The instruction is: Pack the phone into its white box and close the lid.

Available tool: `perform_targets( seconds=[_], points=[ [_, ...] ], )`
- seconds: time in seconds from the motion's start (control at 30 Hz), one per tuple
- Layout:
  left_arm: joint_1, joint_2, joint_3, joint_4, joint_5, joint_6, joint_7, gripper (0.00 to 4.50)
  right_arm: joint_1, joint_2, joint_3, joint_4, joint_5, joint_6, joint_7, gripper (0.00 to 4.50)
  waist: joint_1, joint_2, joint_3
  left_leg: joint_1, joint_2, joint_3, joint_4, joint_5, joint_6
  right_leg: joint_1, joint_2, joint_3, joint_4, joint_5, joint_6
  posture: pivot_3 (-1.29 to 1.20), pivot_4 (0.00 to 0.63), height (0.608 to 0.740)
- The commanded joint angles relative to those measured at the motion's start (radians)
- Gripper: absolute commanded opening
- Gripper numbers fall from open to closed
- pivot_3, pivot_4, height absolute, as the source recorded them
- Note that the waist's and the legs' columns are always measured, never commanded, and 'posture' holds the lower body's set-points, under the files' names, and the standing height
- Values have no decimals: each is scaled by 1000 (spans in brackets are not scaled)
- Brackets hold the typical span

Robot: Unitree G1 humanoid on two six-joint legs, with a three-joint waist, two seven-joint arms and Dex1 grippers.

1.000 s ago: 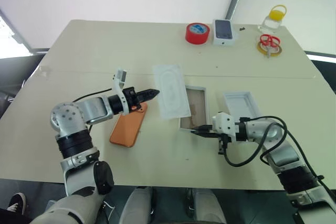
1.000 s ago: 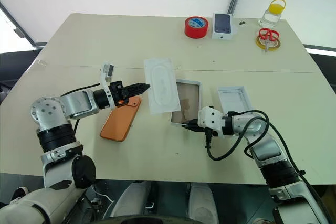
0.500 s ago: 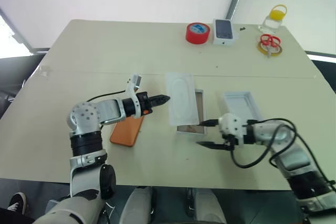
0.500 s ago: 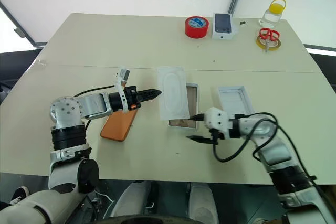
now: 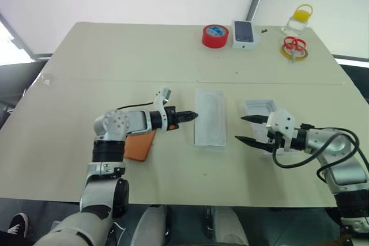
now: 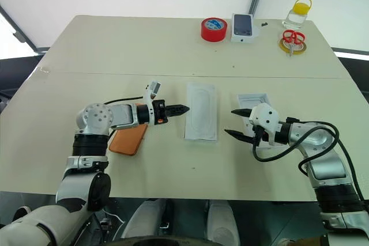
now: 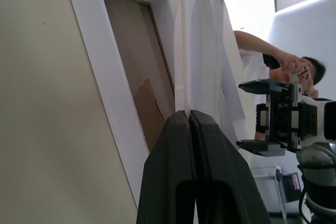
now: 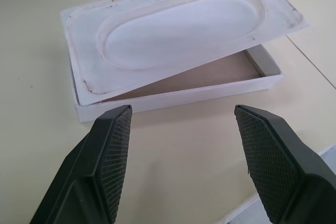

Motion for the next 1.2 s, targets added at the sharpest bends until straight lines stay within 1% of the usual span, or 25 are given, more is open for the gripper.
perform_targets(
  seconds=[0.03, 0.13, 0.23, 0.27, 0.33, 0.43, 0.6, 0.7, 0.77, 0.8, 0.83, 0.87, 0.93, 0.97, 1.03, 1.07, 1.13, 1.2],
  points=[
    [-42, -1, -7, 13, 14, -33, -30, 0, -2, 5, -20, -4, 5, -26, -13, 3249, 0, 0, 0, 0, 0, 0, 0, 0, 0, 0, 0, 0, 0, 0, 0, 0, 150, 740],
    [-56, -3, -21, 31, 31, -52, -51, 0, -2, 5, -12, 7, -5, -39, -15, 3249, 2, 0, 0, 0, 0, 0, 0, 0, 0, 0, 0, 0, 0, 0, 0, 0, 150, 740],
    [-69, -8, -21, 51, 39, -61, -59, 893, -7, 7, -9, 12, -8, -45, -17, 3290, 0, 0, 0, 0, 0, 0, 0, 0, 0, 0, 0, 0, 0, 0, 0, 0, 150, 740],
    [-70, -8, -24, 51, 41, -61, -62, 1446, -9, 7, -8, 13, -9, -46, -18, 3290, 0, 0, 0, 0, 0, 0, 0, 0, 0, 0, 0, 0, 0, 0, 0, 0, 150, 740],
    [-69, -6, -35, 34, 39, -49, -71, 2369, -18, 11, -4, 19, -10, -47, -20, 3290, -1, 0, 0, 0, 0, 0, 0, 0, 0, 0, 0, 0, 0, 0, 0, 0, 150, 740],
    [-78, -5, -36, 19, 31, -17, -76, 2369, -30, 19, 0, 30, -14, -53, -22, 3290, -1, 0, 0, 0, 0, 0, 0, 0, 0, 0, 0, 0, 0, 0, 0, 0, 150, 740],
    [-86, 33, -67, -23, 59, -43, -96, 2369, -68, 58, 6, 26, 3, -33, -33, 3290, -2, 0, 0, 0, 0, 0, 0, 0, 0, 0, 0, 0, 1, 0, 0, 0, 150, 740],
    [-90, 42, -44, -74, 37, -10, -77, 2369, -89, 87, 18, 12, 12, -18, -39, 3290, -1, 0, 0, 0, 0, 0, 0, 0, 0, 0, 0, 0, 1, 0, 0, 0, 150, 740],
    [-76, 55, -50, -137, 30, 6, -74, 2449, -112, 117, 21, 10, 29, 15, -59, 2718, -1, 0, 0, 0, 0, 0, 0, 0, 0, 0, 0, 0, 1, 0, 0, 0, 150, 740],
    [-61, 71, -74, -171, 53, -10, -72, 2449, -121, 129, 32, 12, 18, 7, -67, 2366, -3, 0, 0, 0, 0, 0, 0, 0, 0, 0, 0, 0, 1, 0, 0, 0, 150, 740],
    [-50, 81, -90, -194, 70, -22, -68, 2449, -126, 136, 39, 13, 8, -1, -70, 1832, -2, 0, 0, 0, 0, 0, 0, 0, 0, -1, 0, 0, 1, 0, 0, 0, 150, 740],
    [-36, 95, -99, -208, 93, -44, -61, 2449, -136, 150, 52, 17, -12, -11, -85, 1436, -2, 0, 0, 0, 0, 0, 0, 1, -3, -1, 0, 1, 1, 0, 0, 0, 150, 740],
    [-7, 129, -117, -234, 143, -130, -66, 2449, -153, 173, 79, 21, -47, -18, -113, 254, -3, 1, 0, 0, 0, 0, 0, 3, -5, -1, 0, 1, 1, 0, 0, 0, 150, 740],
    [10, 147, -128, -250, 176, -189, -72, 2449, -161, 183, 92, 23, -60, -16, -125, 40, -4, 1, 0, 0, 0, 0, 0, 3, -5, -1, 0, 1, 1, 0, 0, 0, 150, 740],
    [78, 207, -155, -286, 289, -403, -96, 2449, -187, 209, 151, 48, -143, -48, -167, 40, -6, 1, 0, 0, 0, 0, 0, 3, -5, -2, 1, 1, 1, 0, 0, 0, 150, 740],
    [109, 222, -149, -296, 321, -488, -107, 2449, -200, 220, 181, 67, -192, -55, -196, 40, -10, 1, 0, 0, 1, 1, -1, 3, -5, -3, 1, 1, 2, 0, -1, 0, 150, 740],
    [145, 234, -112, -298, 313, -528, -115, 2449, -224, 240, 214, 103, -249, -47, -240, 40, -7, 1, 0, 0, 1, 1, -1, 3, -6, -4, 1, 2, 1, 1, -2, 0, 150, 740],
    [200, 262, -115, -321, 351, -640, -152, 2449, -251, 253, 232, 133, -283, -35, -268, 40, -2, 2, 0, 0, 1, 1, -1, 3, -5, -4, 1, 1, 1, 1, -3, 0, 150, 740]
  ],
)
